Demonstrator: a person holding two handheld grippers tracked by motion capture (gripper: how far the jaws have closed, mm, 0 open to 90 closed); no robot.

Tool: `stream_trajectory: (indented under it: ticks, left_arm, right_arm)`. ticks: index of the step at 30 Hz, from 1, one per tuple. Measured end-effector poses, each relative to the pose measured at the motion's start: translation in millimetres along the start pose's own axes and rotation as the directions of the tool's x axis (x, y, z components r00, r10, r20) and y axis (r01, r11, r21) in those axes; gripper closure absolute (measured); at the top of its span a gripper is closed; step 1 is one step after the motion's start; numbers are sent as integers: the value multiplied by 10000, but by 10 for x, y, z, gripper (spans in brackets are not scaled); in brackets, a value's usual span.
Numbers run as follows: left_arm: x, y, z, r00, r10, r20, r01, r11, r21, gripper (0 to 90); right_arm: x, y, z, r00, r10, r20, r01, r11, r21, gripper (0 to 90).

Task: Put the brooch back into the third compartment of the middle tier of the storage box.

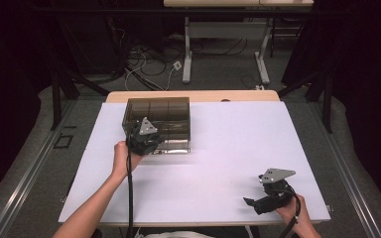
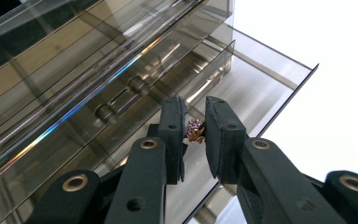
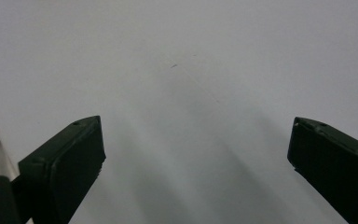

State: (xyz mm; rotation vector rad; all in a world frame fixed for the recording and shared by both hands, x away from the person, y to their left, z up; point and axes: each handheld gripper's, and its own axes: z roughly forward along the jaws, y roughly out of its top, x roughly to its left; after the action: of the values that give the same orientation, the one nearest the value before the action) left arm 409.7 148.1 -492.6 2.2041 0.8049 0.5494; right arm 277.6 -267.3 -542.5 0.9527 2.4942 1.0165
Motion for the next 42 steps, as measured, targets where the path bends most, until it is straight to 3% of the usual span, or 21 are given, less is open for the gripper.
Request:
stream_trajectory:
  ticks: [18,42]
  left_arm:
    - [-139,150,153,9983,324,487,-321,9995,-56,772]
    - [-299,220,294,9947,519,890,-494,9983,-299,772]
  right_arm:
    - [2,-1,1,10000,-1,-35,1,10000,13,31]
    - [1,0,1,9999,-106,-59,106,9999,1,32]
